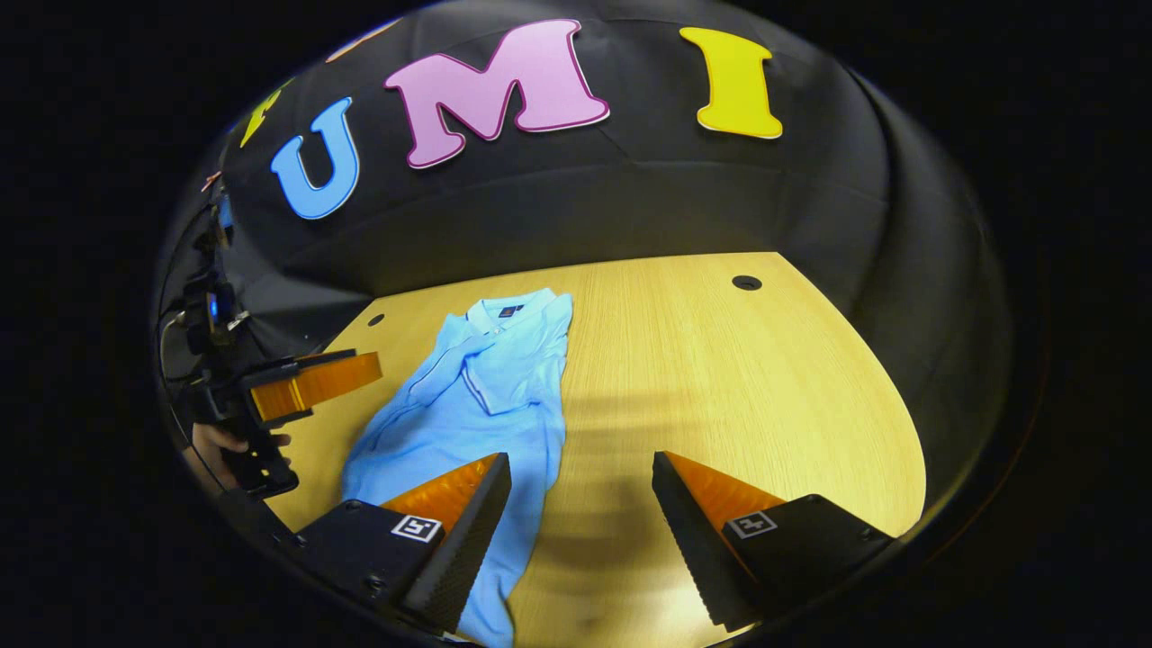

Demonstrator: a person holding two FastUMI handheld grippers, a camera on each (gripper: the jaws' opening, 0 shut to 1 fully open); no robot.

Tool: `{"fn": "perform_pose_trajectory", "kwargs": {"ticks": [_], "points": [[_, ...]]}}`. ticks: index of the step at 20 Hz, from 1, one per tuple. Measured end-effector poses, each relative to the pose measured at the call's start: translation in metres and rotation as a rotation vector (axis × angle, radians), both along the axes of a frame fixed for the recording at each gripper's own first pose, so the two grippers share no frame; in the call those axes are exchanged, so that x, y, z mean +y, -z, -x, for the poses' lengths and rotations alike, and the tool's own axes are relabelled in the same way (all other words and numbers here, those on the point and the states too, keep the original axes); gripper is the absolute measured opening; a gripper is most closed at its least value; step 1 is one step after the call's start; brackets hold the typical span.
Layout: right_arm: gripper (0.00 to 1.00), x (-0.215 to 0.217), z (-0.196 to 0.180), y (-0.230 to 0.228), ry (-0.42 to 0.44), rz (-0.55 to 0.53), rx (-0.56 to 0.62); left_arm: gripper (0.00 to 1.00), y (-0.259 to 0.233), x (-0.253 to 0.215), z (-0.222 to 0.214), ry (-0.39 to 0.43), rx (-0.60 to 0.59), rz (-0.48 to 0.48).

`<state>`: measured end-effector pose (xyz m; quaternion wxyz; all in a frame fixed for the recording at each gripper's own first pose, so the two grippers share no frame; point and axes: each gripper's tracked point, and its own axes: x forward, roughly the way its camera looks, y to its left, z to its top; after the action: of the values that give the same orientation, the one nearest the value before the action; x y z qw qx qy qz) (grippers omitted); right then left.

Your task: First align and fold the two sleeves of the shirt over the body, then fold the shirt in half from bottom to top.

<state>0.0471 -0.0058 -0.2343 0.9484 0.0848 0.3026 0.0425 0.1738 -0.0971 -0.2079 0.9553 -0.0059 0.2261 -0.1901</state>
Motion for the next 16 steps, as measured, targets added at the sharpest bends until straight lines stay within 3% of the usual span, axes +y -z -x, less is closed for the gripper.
{"fn": "perform_pose_trajectory", "kwargs": {"ticks": [6,10,16], "points": [[0.99,0.048,0.071,0.020,-0.036,-0.030,0.064,0.97,0.013,0.046,0.106,-0.050,0.036,-0.030],[0.99,0.071,0.117,0.047,-0.056,-0.030,0.121,0.97,0.056,0.066,0.167,-0.083,0.123,-0.058],[0.99,0.085,0.161,0.084,-0.061,-0.018,0.198,0.98,0.107,0.075,0.220,-0.100,0.212,-0.120]]}}
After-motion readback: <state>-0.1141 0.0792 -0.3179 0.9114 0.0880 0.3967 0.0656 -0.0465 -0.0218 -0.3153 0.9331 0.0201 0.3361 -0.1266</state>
